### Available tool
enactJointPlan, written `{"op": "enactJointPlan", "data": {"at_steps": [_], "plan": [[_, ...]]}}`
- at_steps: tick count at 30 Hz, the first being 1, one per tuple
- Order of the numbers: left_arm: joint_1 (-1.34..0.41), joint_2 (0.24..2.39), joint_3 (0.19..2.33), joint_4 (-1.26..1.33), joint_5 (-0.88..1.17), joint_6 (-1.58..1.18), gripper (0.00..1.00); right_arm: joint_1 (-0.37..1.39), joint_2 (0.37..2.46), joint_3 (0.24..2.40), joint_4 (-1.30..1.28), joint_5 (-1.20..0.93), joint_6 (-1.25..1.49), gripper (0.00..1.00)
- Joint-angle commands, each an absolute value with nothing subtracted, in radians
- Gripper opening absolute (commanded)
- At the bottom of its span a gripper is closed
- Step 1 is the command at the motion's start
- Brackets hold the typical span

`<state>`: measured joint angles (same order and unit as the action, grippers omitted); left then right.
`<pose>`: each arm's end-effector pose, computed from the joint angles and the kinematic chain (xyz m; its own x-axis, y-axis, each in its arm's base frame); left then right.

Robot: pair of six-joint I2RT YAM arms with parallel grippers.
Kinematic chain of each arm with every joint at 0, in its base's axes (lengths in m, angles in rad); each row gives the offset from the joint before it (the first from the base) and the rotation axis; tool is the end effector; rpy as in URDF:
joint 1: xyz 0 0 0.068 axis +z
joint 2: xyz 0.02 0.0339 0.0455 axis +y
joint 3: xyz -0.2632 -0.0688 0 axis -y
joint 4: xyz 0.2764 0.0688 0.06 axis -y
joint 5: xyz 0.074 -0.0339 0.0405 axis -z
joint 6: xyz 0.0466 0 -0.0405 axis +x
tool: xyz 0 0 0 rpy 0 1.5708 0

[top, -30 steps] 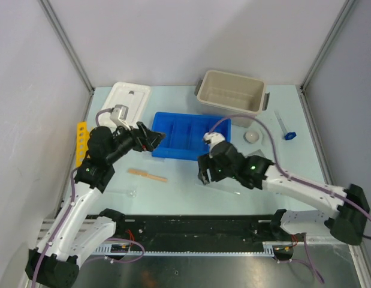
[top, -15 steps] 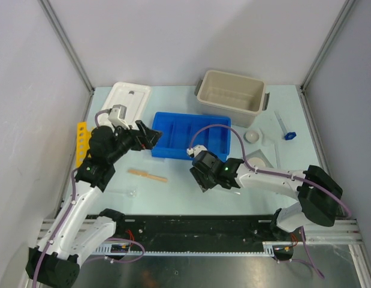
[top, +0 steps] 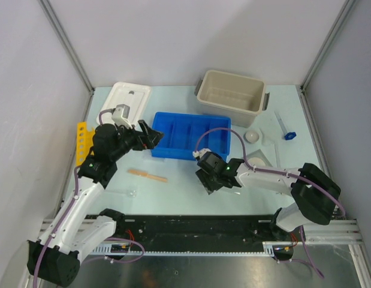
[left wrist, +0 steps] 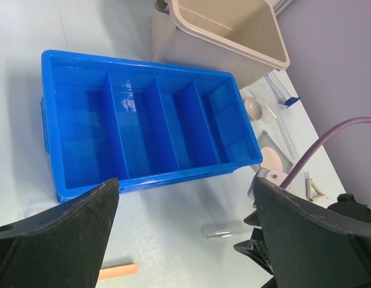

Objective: Organize the chemistry lab equipment

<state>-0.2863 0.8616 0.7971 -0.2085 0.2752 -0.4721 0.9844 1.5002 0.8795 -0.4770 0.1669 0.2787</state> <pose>0.2293 -0.0807 0.3233 -0.4681 -0.3184 -0.8243 0.3480 0.7910 -0.5032 0.1812 0.2588 0.1573 -0.6880 -0.5454 -0.4787 -0.6139 0.7892 -0.0168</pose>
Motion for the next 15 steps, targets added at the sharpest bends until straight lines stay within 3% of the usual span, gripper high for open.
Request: {"op": "enactJointPlan", "data": {"at_steps": [1,15], "plan": [[-0.278,0.859,0.804,-0.199,0.294,-0.476,0.98,0.963,1.511,0.846,-0.448,0.168,0.303,0.59],[-0.27,0.867,0.815,-0.215,0.282,-0.471,0.95,1.008,1.511,0.788,-0.438,0.247,0.355,0.45]]}}
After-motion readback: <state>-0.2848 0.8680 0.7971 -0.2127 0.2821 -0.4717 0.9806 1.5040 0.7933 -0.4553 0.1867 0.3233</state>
